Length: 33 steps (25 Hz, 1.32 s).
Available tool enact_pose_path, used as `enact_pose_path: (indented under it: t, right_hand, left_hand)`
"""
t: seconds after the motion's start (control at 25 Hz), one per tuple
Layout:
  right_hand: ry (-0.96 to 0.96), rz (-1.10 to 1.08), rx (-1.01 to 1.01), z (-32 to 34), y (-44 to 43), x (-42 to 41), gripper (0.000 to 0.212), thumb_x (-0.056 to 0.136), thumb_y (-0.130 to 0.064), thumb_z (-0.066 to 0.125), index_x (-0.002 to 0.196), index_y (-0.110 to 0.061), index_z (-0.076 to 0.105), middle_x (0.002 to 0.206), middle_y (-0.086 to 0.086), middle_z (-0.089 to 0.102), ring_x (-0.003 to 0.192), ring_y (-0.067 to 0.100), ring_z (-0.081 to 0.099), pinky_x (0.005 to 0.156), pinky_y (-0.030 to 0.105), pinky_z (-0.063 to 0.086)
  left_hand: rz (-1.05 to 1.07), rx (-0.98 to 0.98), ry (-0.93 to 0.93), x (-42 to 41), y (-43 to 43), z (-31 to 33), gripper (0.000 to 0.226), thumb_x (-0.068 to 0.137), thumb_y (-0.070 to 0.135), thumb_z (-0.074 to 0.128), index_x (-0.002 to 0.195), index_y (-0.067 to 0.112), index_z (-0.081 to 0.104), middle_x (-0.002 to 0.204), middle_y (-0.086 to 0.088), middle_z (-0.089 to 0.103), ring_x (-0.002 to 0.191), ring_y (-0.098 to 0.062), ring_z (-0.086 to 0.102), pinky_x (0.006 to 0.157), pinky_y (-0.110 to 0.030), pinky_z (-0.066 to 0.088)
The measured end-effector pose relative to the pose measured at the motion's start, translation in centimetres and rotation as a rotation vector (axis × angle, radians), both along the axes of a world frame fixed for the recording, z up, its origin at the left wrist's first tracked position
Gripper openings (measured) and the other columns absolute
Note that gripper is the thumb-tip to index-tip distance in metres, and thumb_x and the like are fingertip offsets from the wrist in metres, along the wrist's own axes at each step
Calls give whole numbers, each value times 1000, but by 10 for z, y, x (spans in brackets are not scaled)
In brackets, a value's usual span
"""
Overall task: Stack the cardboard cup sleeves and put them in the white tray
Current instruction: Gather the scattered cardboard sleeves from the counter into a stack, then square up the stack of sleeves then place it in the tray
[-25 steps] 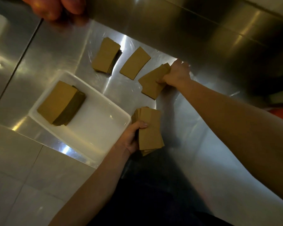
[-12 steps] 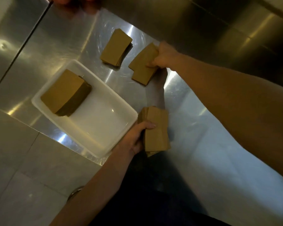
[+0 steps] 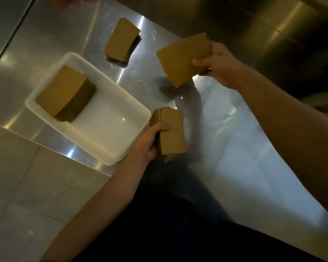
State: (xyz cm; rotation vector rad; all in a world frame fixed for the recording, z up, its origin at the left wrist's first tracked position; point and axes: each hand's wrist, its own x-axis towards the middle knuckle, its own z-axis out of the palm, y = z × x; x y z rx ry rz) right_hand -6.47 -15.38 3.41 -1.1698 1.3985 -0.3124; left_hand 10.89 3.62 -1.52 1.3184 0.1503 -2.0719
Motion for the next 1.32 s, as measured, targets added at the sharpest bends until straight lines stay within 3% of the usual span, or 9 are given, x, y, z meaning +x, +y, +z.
enact_pose_path:
  t: [0.12, 0.2, 0.32, 0.4, 0.56, 0.72, 0.92, 1.08, 1.32]
  right_hand:
    - [-89, -39, 151, 22, 55, -55, 64, 86, -17, 67, 143, -16, 39, 133, 5, 49, 121, 28, 51, 86, 34, 51]
    - [-77, -70, 215, 36, 93, -79, 46, 87, -13, 64, 131, -12, 48, 127, 10, 49, 116, 30, 52, 86, 37, 52]
    - [-91, -101, 235, 52, 137, -91, 5, 85, -11, 55, 89, -12, 53, 96, 7, 46, 87, 22, 51, 73, 32, 50]
    - [-63, -55, 234, 55, 155, -90, 6, 87, -7, 49, 82, -10, 47, 84, 5, 38, 76, 18, 44, 65, 29, 45]
    - [76, 65, 169, 55, 181, -93, 9, 94, -9, 46, 100, -5, 51, 88, 9, 42, 76, 17, 46, 62, 25, 45]
    - [133, 116, 22, 53, 202, -96, 27, 94, -13, 56, 120, -7, 54, 108, 12, 55, 92, 21, 60, 73, 28, 56]
    - [70, -19, -107, 44, 226, -91, 51, 92, -19, 65, 140, -20, 48, 129, 0, 52, 107, 19, 59, 87, 30, 55]
    - [28, -203, -117, 40, 242, -85, 59, 89, -24, 69, 142, -22, 44, 128, -3, 50, 109, 16, 57, 87, 30, 50]
    - [-406, -508, 268, 33, 270, -73, 39, 99, -35, 50, 134, -20, 44, 125, 6, 57, 112, 25, 60, 87, 43, 57]
  left_hand:
    - [-41, -35, -50, -4, 2, -7, 77, 61, 17, 72, 134, 11, 48, 109, -15, 65, 96, -31, 64, 70, -44, 56]
    - [-99, -64, -64, -11, 4, -4, 87, 58, 19, 75, 139, 11, 45, 115, -17, 64, 100, -32, 64, 72, -46, 57]
    - [-199, -120, -56, -25, 9, 1, 97, 53, 21, 80, 142, 11, 43, 126, -19, 61, 109, -36, 62, 78, -49, 56]
    - [-274, -150, -24, -34, 11, 7, 95, 54, 23, 80, 141, 12, 43, 129, -20, 59, 112, -38, 61, 77, -50, 57]
    - [-405, -241, -16, -53, 18, 21, 106, 46, 31, 93, 140, 15, 46, 131, -19, 61, 115, -38, 62, 90, -54, 54]
    - [-371, -272, 41, -61, 26, 29, 103, 35, 41, 98, 126, 17, 56, 112, -13, 73, 101, -31, 72, 77, -47, 59]
    - [-382, -340, 15, -71, 38, 37, 108, 33, 43, 98, 128, 16, 55, 110, -12, 72, 96, -27, 73, 72, -43, 60]
    - [-366, -337, -14, -75, 45, 40, 84, 59, 36, 89, 131, 19, 50, 116, -13, 66, 94, -27, 72, 69, -42, 60]
    - [-344, -466, -32, -89, 46, 41, 99, 56, 41, 91, 142, 15, 48, 124, -13, 66, 102, -25, 71, 76, -39, 58]
